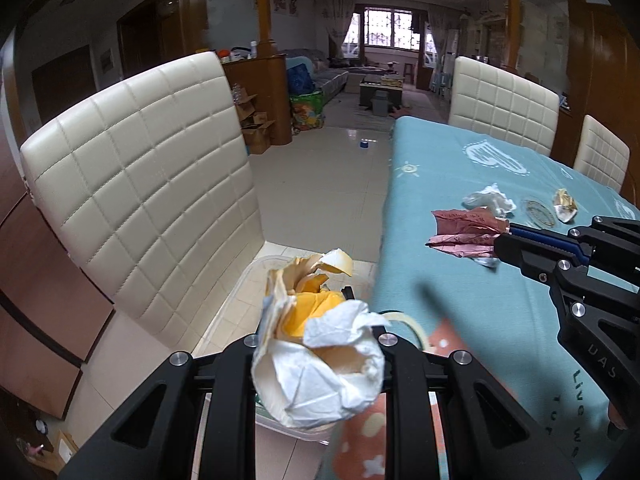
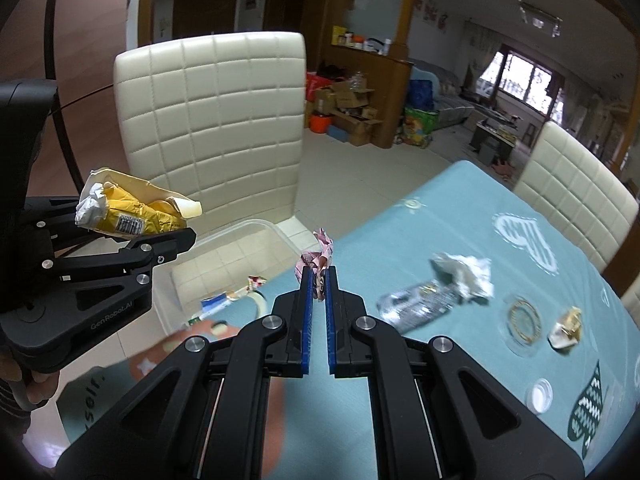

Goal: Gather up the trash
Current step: 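Carry the yellow wrapper and pink paper to the clear bin and release both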

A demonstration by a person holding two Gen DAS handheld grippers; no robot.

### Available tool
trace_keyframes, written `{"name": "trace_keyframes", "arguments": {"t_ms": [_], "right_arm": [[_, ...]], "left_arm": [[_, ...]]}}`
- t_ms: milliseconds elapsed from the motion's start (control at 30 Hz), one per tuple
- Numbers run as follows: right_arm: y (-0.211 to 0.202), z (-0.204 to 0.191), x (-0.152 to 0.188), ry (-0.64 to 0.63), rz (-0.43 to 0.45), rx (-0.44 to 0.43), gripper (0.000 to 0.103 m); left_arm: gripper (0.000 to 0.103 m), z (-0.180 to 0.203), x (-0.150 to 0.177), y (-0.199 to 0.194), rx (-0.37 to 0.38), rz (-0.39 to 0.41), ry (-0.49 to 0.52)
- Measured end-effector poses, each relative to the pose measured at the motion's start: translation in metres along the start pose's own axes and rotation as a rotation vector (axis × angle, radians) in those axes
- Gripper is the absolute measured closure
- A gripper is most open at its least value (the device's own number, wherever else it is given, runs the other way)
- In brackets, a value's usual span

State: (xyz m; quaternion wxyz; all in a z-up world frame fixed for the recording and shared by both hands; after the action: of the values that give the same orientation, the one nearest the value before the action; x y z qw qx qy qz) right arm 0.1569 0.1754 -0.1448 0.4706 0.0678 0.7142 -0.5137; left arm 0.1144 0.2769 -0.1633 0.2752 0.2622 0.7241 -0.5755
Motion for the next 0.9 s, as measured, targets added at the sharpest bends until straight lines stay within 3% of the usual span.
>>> {"name": "trace_keyframes", "arguments": {"t_ms": [400, 433, 467, 533, 900], "right_arm": [[0.026, -0.024, -0.011, -0.021, -0.022, -0.006, 0.096], [0.028, -0.024, -0.011, -0.020, -0.024, -0.003, 0.096], [0.030, -0.024, -0.011, -0.018, -0.029, -0.003, 0.096], [0.033, -0.023, -0.010, -0.015, -0.036, -0.003, 0.096], [0.046, -0.039, -0.009, -0.041, -0.055, -0.024, 0.093]], "left_arm": [[0.078, -0.024, 0.007, 0.013, -0.041, -0.006, -0.009], [0.070, -0.024, 0.008, 0.015, -0.035, -0.014, -0.012], [0.046, -0.025, 0.010, 0.018, -0.027, -0.026, -0.020], [0.017, -0.030, 0.012, 0.018, -0.027, -0.016, -0.042], [0.016, -0.066, 0.030, 0.017, -0.134, -0.041, -0.103]]}}
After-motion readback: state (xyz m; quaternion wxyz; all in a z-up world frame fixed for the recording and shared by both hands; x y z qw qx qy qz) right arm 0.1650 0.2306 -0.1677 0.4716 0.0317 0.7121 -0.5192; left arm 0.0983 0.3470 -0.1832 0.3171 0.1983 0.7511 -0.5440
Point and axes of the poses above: each gripper's, at about its wrist camera, not at the fingertips, and y roughly the way its jaws point, z to its right, x to its underside, the point moved 7 cm from there along y, roughly the way its jaws point, and after that the axes turned 12 degrees about y, right-handed, at the moved point
